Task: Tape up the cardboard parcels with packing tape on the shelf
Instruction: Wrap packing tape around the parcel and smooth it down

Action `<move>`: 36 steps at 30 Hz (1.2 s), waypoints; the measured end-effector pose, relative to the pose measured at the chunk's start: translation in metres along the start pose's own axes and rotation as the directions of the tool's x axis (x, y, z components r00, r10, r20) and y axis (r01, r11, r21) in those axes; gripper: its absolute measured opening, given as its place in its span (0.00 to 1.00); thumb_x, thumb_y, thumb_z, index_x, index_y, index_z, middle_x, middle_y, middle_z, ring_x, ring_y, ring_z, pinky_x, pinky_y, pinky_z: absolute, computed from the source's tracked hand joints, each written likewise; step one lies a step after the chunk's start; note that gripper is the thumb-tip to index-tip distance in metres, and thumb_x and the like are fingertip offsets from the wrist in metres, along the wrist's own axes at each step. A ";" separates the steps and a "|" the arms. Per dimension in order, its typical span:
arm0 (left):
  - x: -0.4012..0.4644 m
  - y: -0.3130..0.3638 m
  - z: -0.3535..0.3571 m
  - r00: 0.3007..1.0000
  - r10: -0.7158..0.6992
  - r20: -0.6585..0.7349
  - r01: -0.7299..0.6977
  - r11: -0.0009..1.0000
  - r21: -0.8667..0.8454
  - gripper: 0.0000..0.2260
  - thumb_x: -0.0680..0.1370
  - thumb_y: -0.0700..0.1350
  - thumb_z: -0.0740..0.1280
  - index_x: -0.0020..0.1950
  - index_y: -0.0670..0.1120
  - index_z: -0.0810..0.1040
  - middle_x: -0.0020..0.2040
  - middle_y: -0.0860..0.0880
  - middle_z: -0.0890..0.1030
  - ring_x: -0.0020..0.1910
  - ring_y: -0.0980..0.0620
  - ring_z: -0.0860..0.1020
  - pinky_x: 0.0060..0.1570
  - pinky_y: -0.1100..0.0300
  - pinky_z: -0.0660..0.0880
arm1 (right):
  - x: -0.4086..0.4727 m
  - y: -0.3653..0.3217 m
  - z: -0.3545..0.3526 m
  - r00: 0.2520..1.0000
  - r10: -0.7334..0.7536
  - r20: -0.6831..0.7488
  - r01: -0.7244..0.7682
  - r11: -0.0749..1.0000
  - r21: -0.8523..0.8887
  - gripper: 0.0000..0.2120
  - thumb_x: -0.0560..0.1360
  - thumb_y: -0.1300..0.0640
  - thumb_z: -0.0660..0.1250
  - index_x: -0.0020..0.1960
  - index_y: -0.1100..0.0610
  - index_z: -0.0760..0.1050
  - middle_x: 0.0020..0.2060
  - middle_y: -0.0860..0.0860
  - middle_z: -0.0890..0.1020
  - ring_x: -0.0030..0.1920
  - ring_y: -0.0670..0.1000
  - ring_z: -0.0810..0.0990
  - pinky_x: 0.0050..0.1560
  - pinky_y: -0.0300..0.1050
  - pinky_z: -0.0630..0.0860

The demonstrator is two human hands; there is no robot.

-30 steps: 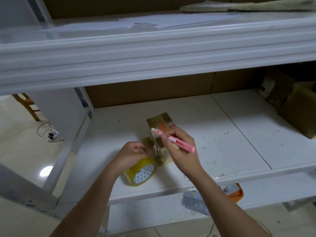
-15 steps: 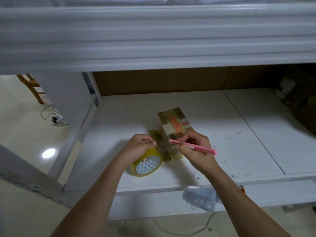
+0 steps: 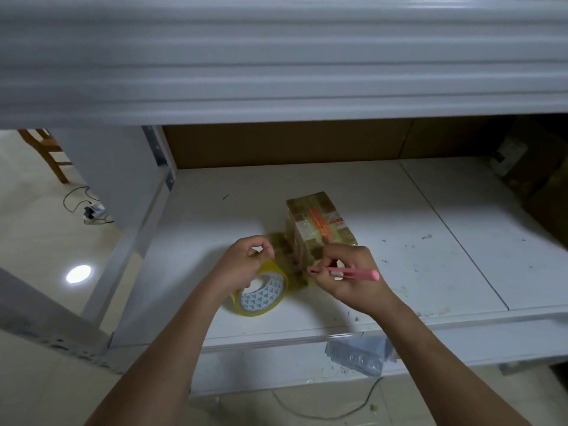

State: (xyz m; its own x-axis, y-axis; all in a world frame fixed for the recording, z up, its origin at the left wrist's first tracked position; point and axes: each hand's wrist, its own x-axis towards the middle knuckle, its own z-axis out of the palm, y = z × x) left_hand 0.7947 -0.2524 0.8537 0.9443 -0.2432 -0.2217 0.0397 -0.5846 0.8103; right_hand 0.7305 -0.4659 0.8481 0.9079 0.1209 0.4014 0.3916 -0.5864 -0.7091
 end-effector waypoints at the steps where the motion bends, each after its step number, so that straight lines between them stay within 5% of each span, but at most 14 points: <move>1: -0.001 0.000 0.000 1.000 0.002 -0.001 -0.002 1.000 -0.004 0.10 0.81 0.46 0.62 0.41 0.50 0.76 0.37 0.51 0.78 0.25 0.54 0.65 0.22 0.65 0.65 | -0.001 -0.001 0.000 0.999 0.036 -0.012 -0.035 0.997 0.067 0.13 0.68 0.68 0.72 0.31 0.59 0.71 0.27 0.45 0.72 0.28 0.44 0.72 0.30 0.34 0.68; 3: -0.004 0.000 0.004 1.000 0.008 -0.005 -0.008 1.000 -0.004 0.10 0.81 0.47 0.62 0.41 0.51 0.76 0.37 0.51 0.78 0.25 0.54 0.66 0.22 0.65 0.65 | 0.001 -0.007 0.000 0.993 0.114 -0.034 -0.102 0.965 0.240 0.09 0.68 0.66 0.72 0.32 0.63 0.72 0.27 0.49 0.73 0.29 0.42 0.74 0.32 0.30 0.68; 6: -0.008 -0.001 0.008 1.000 0.003 -0.015 -0.003 1.000 -0.005 0.10 0.82 0.48 0.62 0.40 0.52 0.74 0.38 0.51 0.78 0.27 0.53 0.67 0.22 0.65 0.65 | 0.005 -0.015 -0.003 0.956 0.270 -0.118 -0.189 0.870 0.456 0.06 0.68 0.61 0.69 0.35 0.64 0.75 0.32 0.58 0.79 0.34 0.56 0.77 0.32 0.44 0.72; 10: -0.008 0.002 0.008 1.000 -0.004 -0.027 0.003 1.000 -0.014 0.10 0.82 0.48 0.63 0.39 0.53 0.74 0.37 0.52 0.77 0.27 0.53 0.67 0.20 0.65 0.64 | 0.006 -0.025 -0.022 0.879 0.344 -0.330 -0.127 0.836 0.533 0.05 0.76 0.67 0.67 0.45 0.59 0.77 0.40 0.51 0.82 0.43 0.58 0.82 0.42 0.50 0.79; 13: -0.009 0.002 0.011 1.000 0.003 -0.026 -0.003 1.000 0.002 0.10 0.81 0.47 0.63 0.40 0.52 0.75 0.34 0.52 0.75 0.25 0.53 0.65 0.21 0.64 0.64 | 0.000 -0.010 -0.040 0.832 0.204 -0.515 -0.072 0.962 0.264 0.03 0.78 0.62 0.67 0.47 0.56 0.77 0.39 0.49 0.80 0.39 0.47 0.79 0.38 0.37 0.76; 16: -0.012 0.003 0.013 0.999 0.020 -0.038 -0.018 0.999 0.036 0.11 0.81 0.48 0.63 0.38 0.54 0.75 0.37 0.50 0.79 0.26 0.53 0.68 0.21 0.62 0.65 | -0.019 0.037 -0.050 0.874 0.083 -0.479 -0.191 0.965 -0.182 0.06 0.77 0.61 0.69 0.54 0.57 0.78 0.45 0.51 0.79 0.43 0.47 0.77 0.43 0.34 0.71; 20: -0.013 0.006 0.017 0.998 0.038 -0.043 -0.034 0.996 0.086 0.12 0.81 0.49 0.63 0.37 0.57 0.74 0.40 0.48 0.81 0.30 0.52 0.72 0.22 0.63 0.66 | -0.049 0.089 -0.049 0.889 0.388 -0.242 -0.457 0.778 -0.432 0.22 0.72 0.69 0.66 0.65 0.62 0.74 0.52 0.59 0.76 0.51 0.60 0.77 0.47 0.50 0.76; 22: -0.016 0.009 0.019 0.999 0.033 -0.044 -0.029 0.996 0.080 0.11 0.81 0.49 0.63 0.38 0.55 0.75 0.39 0.48 0.80 0.30 0.52 0.72 0.21 0.63 0.66 | -0.057 0.094 -0.049 0.814 0.548 -0.192 -0.577 0.730 -0.367 0.18 0.74 0.61 0.67 0.64 0.59 0.73 0.50 0.59 0.75 0.48 0.57 0.76 0.48 0.53 0.78; 24: -0.020 0.011 0.018 0.998 0.037 -0.046 -0.034 0.998 0.059 0.09 0.81 0.49 0.64 0.41 0.52 0.76 0.39 0.46 0.80 0.31 0.51 0.73 0.23 0.63 0.67 | -0.062 0.096 -0.047 0.811 0.567 -0.143 -0.566 0.700 -0.436 0.20 0.75 0.54 0.68 0.67 0.57 0.73 0.50 0.58 0.74 0.49 0.57 0.74 0.46 0.54 0.78; 26: -0.024 0.012 0.014 0.998 0.053 -0.032 -0.052 0.998 0.038 0.08 0.81 0.49 0.64 0.44 0.49 0.77 0.40 0.44 0.83 0.33 0.45 0.78 0.28 0.61 0.71 | -0.065 0.088 -0.044 0.869 0.456 -0.192 -0.478 0.673 -0.564 0.24 0.74 0.60 0.68 0.70 0.55 0.72 0.53 0.57 0.73 0.55 0.58 0.72 0.42 0.49 0.77; 28: -0.029 0.010 0.006 0.998 0.065 -0.019 -0.064 0.997 0.036 0.07 0.80 0.49 0.65 0.43 0.51 0.78 0.40 0.42 0.84 0.39 0.39 0.82 0.32 0.57 0.74 | -0.066 0.061 -0.038 0.932 0.263 -0.249 -0.357 0.785 -0.506 0.18 0.72 0.65 0.67 0.62 0.58 0.79 0.49 0.56 0.77 0.51 0.58 0.76 0.36 0.46 0.74; 30: -0.034 0.006 -0.001 0.998 0.064 -0.009 -0.063 0.997 0.050 0.08 0.80 0.49 0.65 0.42 0.53 0.78 0.40 0.43 0.84 0.40 0.39 0.83 0.34 0.52 0.77 | -0.066 0.026 -0.021 0.979 0.137 -0.154 -0.185 0.913 -0.365 0.10 0.73 0.59 0.64 0.50 0.57 0.82 0.41 0.52 0.79 0.41 0.53 0.79 0.34 0.45 0.76; 33: -0.041 0.000 -0.007 0.998 0.055 -0.003 -0.055 0.998 0.029 0.09 0.81 0.48 0.65 0.42 0.54 0.79 0.41 0.44 0.84 0.41 0.41 0.83 0.43 0.47 0.80 | -0.057 -0.011 0.023 0.967 0.233 0.100 -0.227 0.972 -0.066 0.18 0.76 0.46 0.57 0.46 0.57 0.81 0.38 0.49 0.79 0.37 0.48 0.77 0.41 0.48 0.78; 36: -0.048 -0.004 -0.009 0.997 0.071 0.016 -0.071 0.997 0.011 0.12 0.82 0.44 0.63 0.40 0.54 0.79 0.41 0.45 0.84 0.43 0.42 0.83 0.48 0.47 0.79 | -0.034 -0.024 0.057 0.918 0.373 0.136 -0.394 0.896 0.205 0.17 0.78 0.46 0.65 0.56 0.58 0.81 0.47 0.50 0.82 0.44 0.45 0.79 0.48 0.35 0.77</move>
State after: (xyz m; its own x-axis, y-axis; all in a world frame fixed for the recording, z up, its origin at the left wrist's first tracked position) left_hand 0.7521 -0.2314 0.8666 0.9392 -0.2966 -0.1728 -0.0309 -0.5742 0.8181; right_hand 0.6991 -0.4099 0.8187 0.9997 0.0009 0.0253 0.0235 -0.4092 -0.9121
